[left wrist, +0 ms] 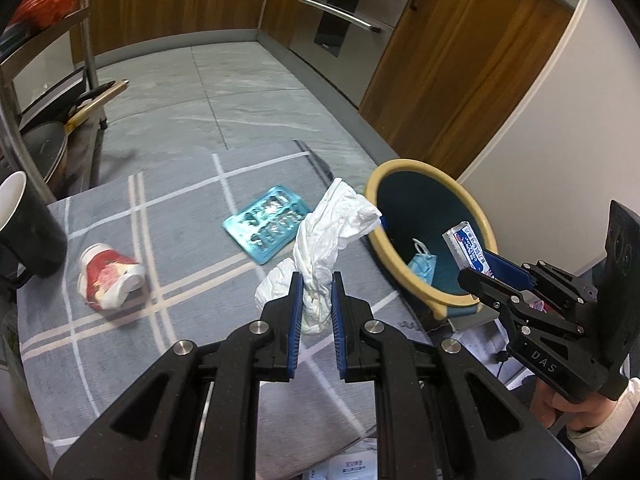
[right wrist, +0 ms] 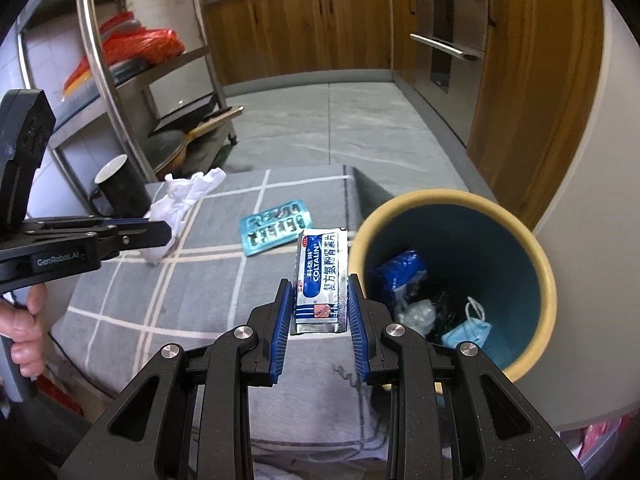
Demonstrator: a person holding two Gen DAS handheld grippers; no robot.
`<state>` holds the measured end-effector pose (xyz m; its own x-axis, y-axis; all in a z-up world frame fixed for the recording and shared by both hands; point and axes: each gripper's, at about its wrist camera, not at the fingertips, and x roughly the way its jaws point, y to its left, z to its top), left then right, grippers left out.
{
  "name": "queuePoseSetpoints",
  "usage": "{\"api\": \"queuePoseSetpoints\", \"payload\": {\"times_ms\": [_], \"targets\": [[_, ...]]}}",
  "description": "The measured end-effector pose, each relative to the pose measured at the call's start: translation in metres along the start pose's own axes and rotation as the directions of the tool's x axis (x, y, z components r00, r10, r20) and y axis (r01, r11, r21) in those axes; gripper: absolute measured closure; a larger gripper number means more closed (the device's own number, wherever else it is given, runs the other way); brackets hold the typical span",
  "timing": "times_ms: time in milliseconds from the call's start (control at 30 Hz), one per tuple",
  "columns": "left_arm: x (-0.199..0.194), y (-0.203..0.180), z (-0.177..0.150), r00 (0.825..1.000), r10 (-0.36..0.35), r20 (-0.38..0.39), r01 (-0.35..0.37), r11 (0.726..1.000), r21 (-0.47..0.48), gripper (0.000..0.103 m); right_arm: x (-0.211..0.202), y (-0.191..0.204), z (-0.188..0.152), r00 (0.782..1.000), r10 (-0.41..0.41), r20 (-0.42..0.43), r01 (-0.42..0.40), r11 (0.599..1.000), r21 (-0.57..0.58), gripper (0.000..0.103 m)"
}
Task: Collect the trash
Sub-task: 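Carry the tissue and medicine box over the teal bin, then open both grippers to drop the tissue and box into the bin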
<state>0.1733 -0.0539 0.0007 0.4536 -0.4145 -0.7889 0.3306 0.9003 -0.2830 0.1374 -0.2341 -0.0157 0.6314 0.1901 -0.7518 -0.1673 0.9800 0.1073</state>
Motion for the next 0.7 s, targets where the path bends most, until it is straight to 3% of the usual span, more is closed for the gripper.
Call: {"api": "queuePoseSetpoints", "payload": {"times_ms": [367, 700], "targets": [[0.024, -0.049, 0.013, 0.998, -0.052, -0.033, 0.054, 0.997, 0.054, 0.09, -0.025, -0.056, -0.01, 0.998, -0.04, 0.044, 0.035, 0.994, 0.105, 0.074], [0.071, -0.104, 0.026, 0.989, -0.113, -0.098, 0.12, 0.99, 0.078, 0.09, -0.034, -0.098, -0.021, 0.996, -0.074, 0.055, 0.061, 0.975, 0.214, 0.074]]}}
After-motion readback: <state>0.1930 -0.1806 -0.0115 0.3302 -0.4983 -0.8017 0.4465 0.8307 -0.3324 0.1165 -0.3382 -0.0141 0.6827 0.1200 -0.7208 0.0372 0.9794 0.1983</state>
